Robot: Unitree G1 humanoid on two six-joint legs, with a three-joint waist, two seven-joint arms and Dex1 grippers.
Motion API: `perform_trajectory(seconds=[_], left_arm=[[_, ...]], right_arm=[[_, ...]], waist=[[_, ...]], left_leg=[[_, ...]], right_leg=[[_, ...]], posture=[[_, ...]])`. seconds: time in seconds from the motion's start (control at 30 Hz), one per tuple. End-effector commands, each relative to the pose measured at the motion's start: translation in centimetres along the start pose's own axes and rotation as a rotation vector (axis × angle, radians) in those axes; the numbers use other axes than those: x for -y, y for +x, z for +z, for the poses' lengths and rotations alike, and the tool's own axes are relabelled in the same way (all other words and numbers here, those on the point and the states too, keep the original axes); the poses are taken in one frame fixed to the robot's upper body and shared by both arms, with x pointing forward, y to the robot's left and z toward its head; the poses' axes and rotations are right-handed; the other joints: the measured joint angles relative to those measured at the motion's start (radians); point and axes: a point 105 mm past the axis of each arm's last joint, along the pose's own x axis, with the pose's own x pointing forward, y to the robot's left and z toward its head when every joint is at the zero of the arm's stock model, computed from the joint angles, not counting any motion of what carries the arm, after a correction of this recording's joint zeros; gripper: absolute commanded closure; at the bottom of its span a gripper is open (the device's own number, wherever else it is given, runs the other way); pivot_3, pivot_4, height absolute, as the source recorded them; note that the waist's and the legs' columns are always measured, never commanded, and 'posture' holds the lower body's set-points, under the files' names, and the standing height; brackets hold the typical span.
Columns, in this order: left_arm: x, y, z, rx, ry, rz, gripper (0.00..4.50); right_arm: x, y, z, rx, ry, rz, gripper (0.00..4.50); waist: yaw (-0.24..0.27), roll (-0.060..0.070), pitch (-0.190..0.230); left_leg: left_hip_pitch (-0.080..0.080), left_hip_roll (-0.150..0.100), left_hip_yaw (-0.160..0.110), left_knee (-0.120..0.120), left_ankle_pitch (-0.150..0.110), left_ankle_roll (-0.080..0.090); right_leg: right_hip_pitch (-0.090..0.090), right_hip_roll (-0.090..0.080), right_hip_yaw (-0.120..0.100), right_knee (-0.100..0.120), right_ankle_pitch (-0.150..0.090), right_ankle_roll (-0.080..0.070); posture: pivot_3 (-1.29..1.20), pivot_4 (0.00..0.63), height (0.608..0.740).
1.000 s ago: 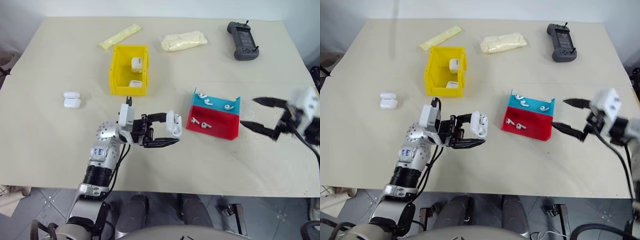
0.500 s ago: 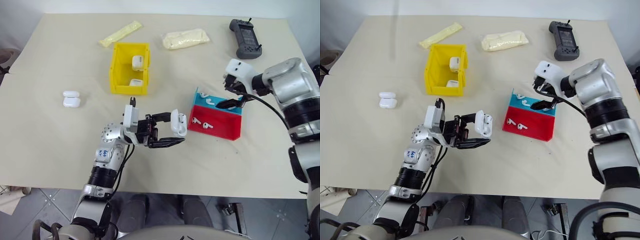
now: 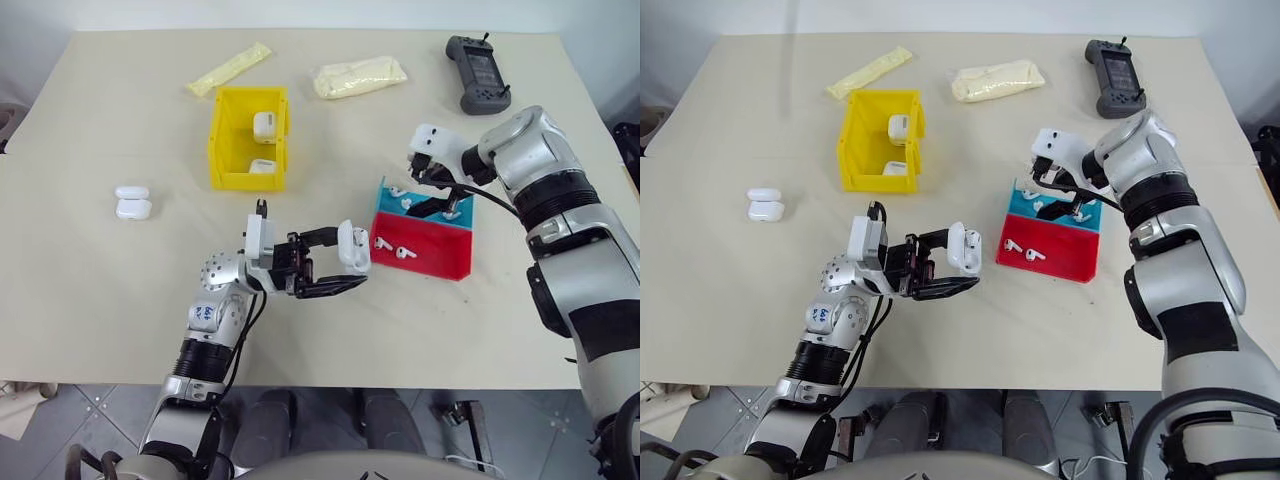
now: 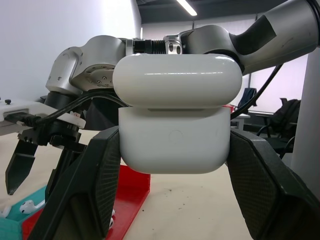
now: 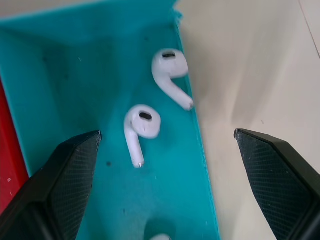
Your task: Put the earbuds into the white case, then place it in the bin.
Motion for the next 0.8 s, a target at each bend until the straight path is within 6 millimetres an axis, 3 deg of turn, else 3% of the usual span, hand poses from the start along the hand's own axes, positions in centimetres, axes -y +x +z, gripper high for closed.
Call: perform_trajectory(seconds=[0.03, 0.27, 0.8], left_arm=[[0.22, 0.41, 0.86, 0.014, 0.053, -0.017, 1.71], [0.24, 0.25, 0.85, 0.010, 0.058, -0.010, 1.71], [0.59, -0.12, 0.85, 0.004, 0.053, 0.005, 1.71]], right_arm=[[-0.15, 0.09, 0.70, -0.004, -0.030, 0.008, 0.43], [-0.73, 0.48, 0.79, -0.022, -0.052, 0.043, 2.61], [-1.06, 0.45, 0.32, -0.065, -0.085, 0.076, 2.61]], waist=[[0.000, 0.000, 0.000], [-0.001, 0.000, 0.000], [0.000, 0.000, 0.000]], left_leg=[[0.000, 0.000, 0.000, 0.000, 0.000, 0.000], [0.000, 0.000, 0.000, 0.001, 0.000, 0.000], [0.000, 0.000, 0.000, 0.001, 0.000, 0.000]], right_leg=[[0.000, 0.000, 0.000, 0.000, 0.000, 0.000], [0.000, 0.000, 0.000, 0.001, 0.000, 0.000], [0.000, -0.001, 0.000, 0.005, 0.000, 0.000]], posture=[[0.00, 0.150, 0.740], [0.00, 0.150, 0.740], [0.00, 0.150, 0.740]])
